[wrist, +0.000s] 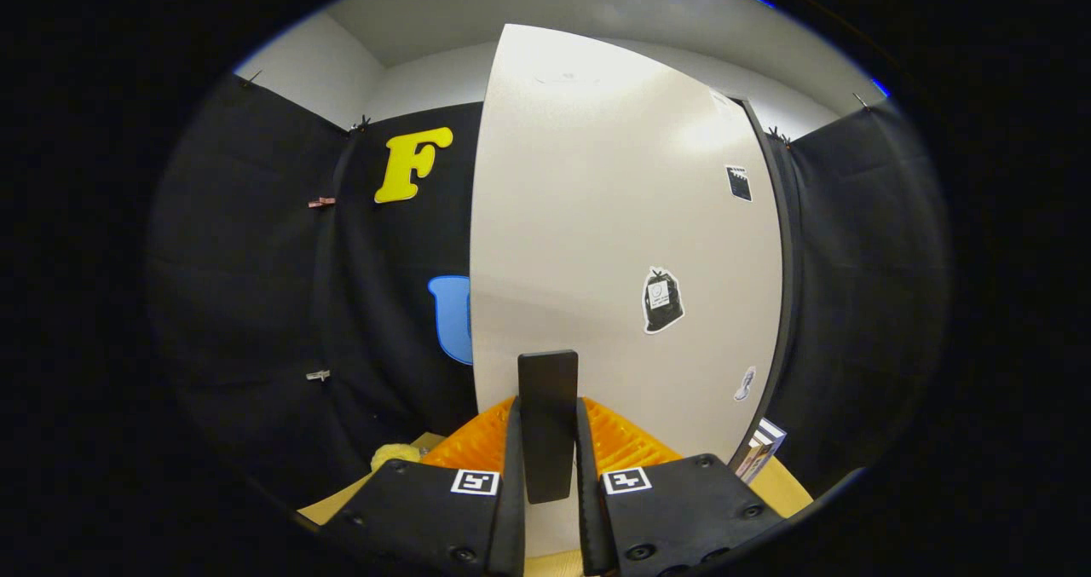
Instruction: Open the shoe cabinet door, grab the shoes and put them into the shoe cabinet, then close the shoe cabinet door.
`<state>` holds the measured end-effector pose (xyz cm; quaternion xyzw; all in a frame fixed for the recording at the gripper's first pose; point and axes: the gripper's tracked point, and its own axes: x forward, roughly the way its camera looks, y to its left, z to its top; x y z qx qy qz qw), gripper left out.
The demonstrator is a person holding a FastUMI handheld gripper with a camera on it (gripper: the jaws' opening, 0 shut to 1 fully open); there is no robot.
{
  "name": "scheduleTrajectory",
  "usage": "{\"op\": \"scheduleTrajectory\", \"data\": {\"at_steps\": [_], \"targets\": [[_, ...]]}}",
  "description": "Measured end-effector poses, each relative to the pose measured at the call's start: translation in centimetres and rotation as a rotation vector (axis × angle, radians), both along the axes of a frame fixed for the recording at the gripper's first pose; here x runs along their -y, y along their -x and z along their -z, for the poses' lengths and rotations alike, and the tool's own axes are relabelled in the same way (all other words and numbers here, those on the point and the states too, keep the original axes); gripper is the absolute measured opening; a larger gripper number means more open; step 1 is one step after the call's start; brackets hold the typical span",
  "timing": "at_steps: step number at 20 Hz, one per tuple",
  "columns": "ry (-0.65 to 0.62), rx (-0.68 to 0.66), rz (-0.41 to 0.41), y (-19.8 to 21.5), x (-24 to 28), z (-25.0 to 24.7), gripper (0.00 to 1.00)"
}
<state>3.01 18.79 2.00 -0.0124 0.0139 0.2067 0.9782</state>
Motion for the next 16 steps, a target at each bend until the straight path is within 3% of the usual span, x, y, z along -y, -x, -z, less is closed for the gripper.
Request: {"op": "scheduleTrajectory", "data": {"at_steps": [7,16], "targets": [[-0.012,-0.001,-0.023,3.6,6.2,-0.7,0.29],[0.005,0.008,0.019,5.4,13.0,-1.5,0.28]]}}
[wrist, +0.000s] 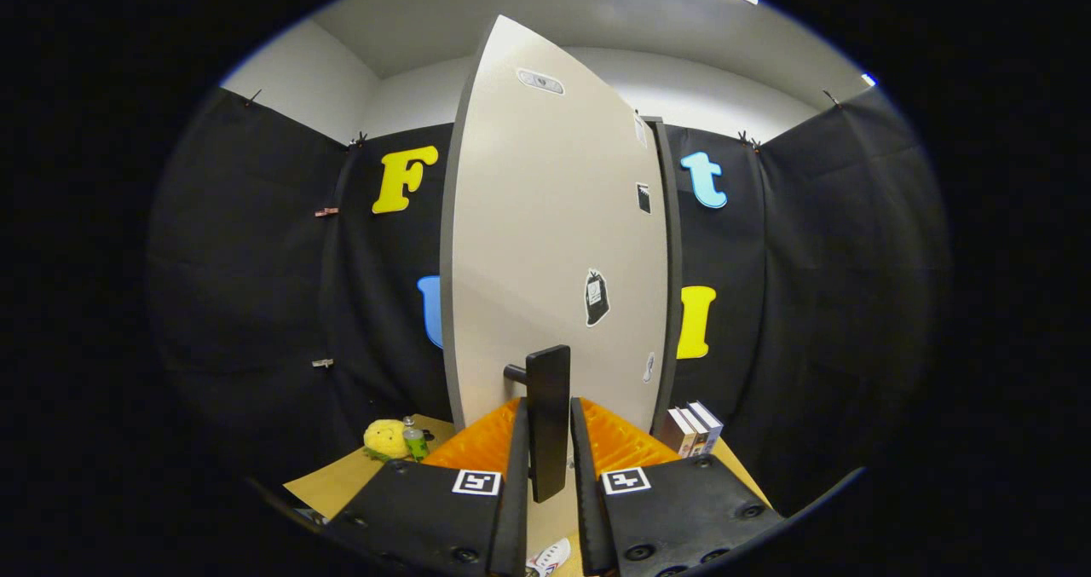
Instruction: Open the shoe cabinet door, grab the shoes and put them into the shoe cabinet, then close the shoe cabinet door.
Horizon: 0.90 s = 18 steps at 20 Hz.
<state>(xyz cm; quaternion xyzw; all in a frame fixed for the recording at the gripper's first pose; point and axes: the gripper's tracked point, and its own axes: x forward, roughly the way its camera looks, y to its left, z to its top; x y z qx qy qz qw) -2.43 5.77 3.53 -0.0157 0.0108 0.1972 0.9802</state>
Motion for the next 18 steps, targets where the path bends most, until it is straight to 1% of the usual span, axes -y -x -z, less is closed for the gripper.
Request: {"op": "scheduleTrajectory", "data": {"at_steps": [9,11,14,18], "targets": [[-0.004,0.002,0.091,-0.3,5.4,-0.2,0.28],[0.004,0.012,0.135,-0.6,6.8,-0.3,0.28],[-0.020,0.012,0.166,-0.8,8.9,-0.4,0.23],[-0.032,0.019,0.216,-0.9,12.3,-0.8,0.23]]}}
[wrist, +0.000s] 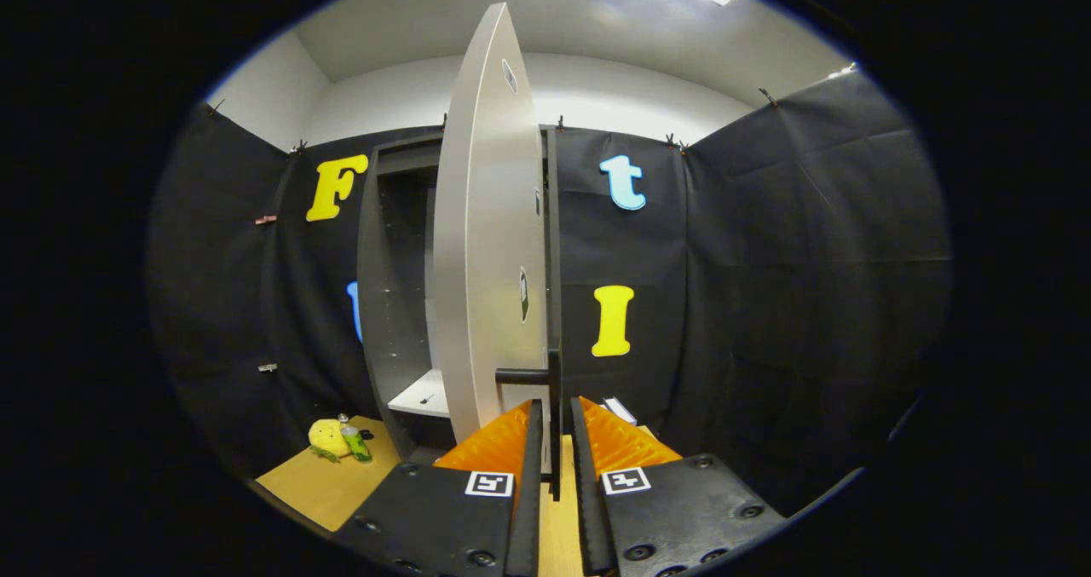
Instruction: Open the shoe cabinet door, grab the shoes and put them into the shoe cabinet, then close the shoe cabinet door.
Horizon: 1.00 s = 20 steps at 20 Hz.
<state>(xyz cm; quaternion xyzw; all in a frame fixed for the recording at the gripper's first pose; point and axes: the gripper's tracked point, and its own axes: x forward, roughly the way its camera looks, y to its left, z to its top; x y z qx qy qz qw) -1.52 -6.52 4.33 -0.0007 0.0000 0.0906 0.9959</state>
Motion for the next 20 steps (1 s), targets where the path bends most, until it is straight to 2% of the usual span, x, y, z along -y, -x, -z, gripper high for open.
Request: {"op": "scheduleTrajectory", "data": {"at_steps": [5,10,15,20], "targets": [[-0.009,0.019,0.045,-0.3,3.7,-0.6,0.23],[-0.011,0.044,0.033,1.0,4.8,-0.9,0.23],[0.004,0.074,0.013,4.4,3.7,-1.3,0.23],[-0.031,0.048,-0.032,7.7,-0.5,0.9,0.23]]}}
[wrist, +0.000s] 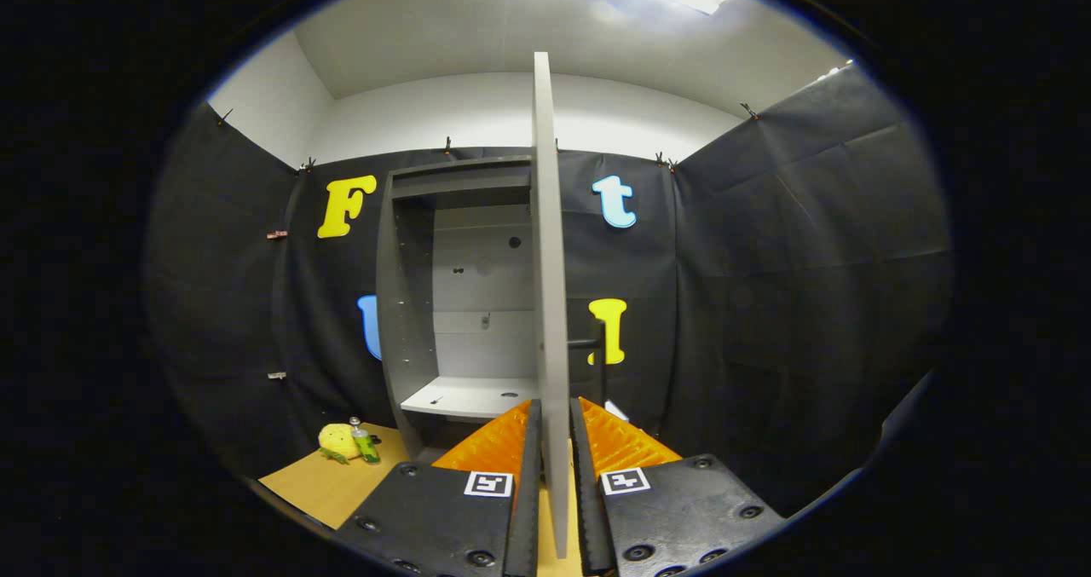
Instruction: Open the shoe cabinet door, grab the shoes and put them into the shoe cabinet, then close the shoe cabinet door.
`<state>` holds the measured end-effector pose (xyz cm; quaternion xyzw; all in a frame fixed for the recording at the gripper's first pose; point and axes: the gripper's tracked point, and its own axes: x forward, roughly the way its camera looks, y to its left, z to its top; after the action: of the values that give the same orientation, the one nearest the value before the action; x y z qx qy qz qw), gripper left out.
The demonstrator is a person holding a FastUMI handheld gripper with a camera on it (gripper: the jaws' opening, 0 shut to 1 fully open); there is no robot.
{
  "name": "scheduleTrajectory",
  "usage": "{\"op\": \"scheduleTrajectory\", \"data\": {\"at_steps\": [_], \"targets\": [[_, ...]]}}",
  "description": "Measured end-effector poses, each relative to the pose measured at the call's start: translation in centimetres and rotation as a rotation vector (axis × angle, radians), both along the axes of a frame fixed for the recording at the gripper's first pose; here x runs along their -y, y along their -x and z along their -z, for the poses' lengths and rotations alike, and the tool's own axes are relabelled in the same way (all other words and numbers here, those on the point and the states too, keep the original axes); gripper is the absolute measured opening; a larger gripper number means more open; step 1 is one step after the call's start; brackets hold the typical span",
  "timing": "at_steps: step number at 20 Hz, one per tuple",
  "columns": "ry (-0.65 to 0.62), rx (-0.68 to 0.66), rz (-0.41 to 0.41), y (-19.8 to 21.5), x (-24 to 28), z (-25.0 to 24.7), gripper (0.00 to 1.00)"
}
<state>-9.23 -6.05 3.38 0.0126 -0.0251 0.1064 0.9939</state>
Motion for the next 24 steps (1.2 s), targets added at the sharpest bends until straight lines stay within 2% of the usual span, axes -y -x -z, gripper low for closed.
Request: {"op": "scheduleTrajectory", "data": {"at_steps": [8,12,20,24], "targets": [[0.010,-0.169,-0.095,0.7,-9.8,11.7,0.23],[0.028,-0.304,-0.108,1.3,-13.5,20.6,0.24],[0.038,-0.566,-0.040,2.4,-15.2,38.0,0.24],[0.047,-0.631,-0.011,1.4,-15.2,43.3,0.24]]}}
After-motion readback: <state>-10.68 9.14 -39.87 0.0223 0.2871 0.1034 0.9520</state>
